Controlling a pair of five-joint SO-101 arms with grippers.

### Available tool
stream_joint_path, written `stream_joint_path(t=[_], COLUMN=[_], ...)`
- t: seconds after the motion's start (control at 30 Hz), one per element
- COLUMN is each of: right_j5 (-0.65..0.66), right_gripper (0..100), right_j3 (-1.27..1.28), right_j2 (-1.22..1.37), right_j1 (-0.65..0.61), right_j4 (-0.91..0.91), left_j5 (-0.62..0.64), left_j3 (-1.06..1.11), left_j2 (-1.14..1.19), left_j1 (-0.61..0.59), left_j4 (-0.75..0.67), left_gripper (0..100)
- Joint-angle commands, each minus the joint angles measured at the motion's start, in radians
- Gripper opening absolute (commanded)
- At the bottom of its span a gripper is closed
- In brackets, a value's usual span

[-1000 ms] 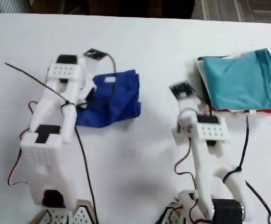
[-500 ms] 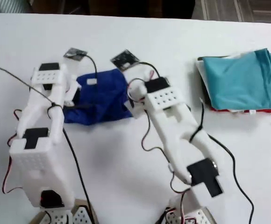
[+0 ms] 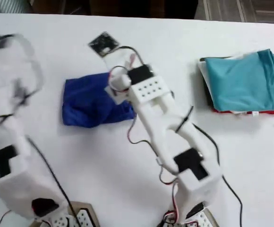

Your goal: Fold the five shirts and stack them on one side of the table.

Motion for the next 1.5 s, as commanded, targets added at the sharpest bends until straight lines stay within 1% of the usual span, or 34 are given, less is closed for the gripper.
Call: stream_joint_path(t=[0.0, 0.07, 0.13, 0.23, 0.33, 0.5, 0.73, 0.83, 1.07, 1.17, 1.27, 1.47], right_j5=[-0.008, -0.008, -0.008, -0.008, -0.005, 0.0, 0.002, 0.003, 0.003, 0.003, 0.003, 0.003], right_gripper=[2.0, 2.0, 2.0, 2.0, 2.0, 2.0, 2.0, 2.0, 2.0, 2.0, 2.0, 2.0], right_j3=[-0.166, -0.253, -0.35, -0.473, -0.566, -0.721, -0.937, -0.993, -0.905, -0.841, -0.713, -0.351], right_j2=[0.099, 0.185, 0.275, 0.418, 0.553, 0.664, 0.673, 0.676, 0.662, 0.595, 0.479, 0.257], right_j1=[-0.061, -0.099, -0.134, -0.166, -0.16, -0.079, 0.024, 0.044, 0.051, 0.054, 0.053, 0.058], right_j4=[0.004, 0.004, 0.005, 0.004, 0.033, 0.236, 0.51, 0.573, 0.575, 0.575, 0.575, 0.573], left_j5=[0.012, 0.008, -0.018, -0.037, -0.038, -0.038, -0.032, -0.032, -0.032, -0.032, -0.032, -0.032], left_j3=[-0.007, 0.025, 0.059, 0.096, 0.107, 0.104, 0.11, 0.11, 0.105, 0.104, 0.104, 0.11], left_j2=[-0.038, -0.017, 0.005, 0.025, 0.028, 0.029, 0.029, 0.029, 0.029, 0.029, 0.029, 0.029], left_j1=[-0.229, -0.311, -0.368, -0.425, -0.454, -0.448, -0.376, -0.347, -0.334, -0.334, -0.333, -0.334], left_j4=[0.005, 0.003, -0.008, -0.008, -0.008, -0.011, -0.043, -0.043, -0.044, -0.044, -0.046, -0.083], left_gripper=[1, 4, 3, 3, 3, 3, 3, 3, 3, 3, 3, 3])
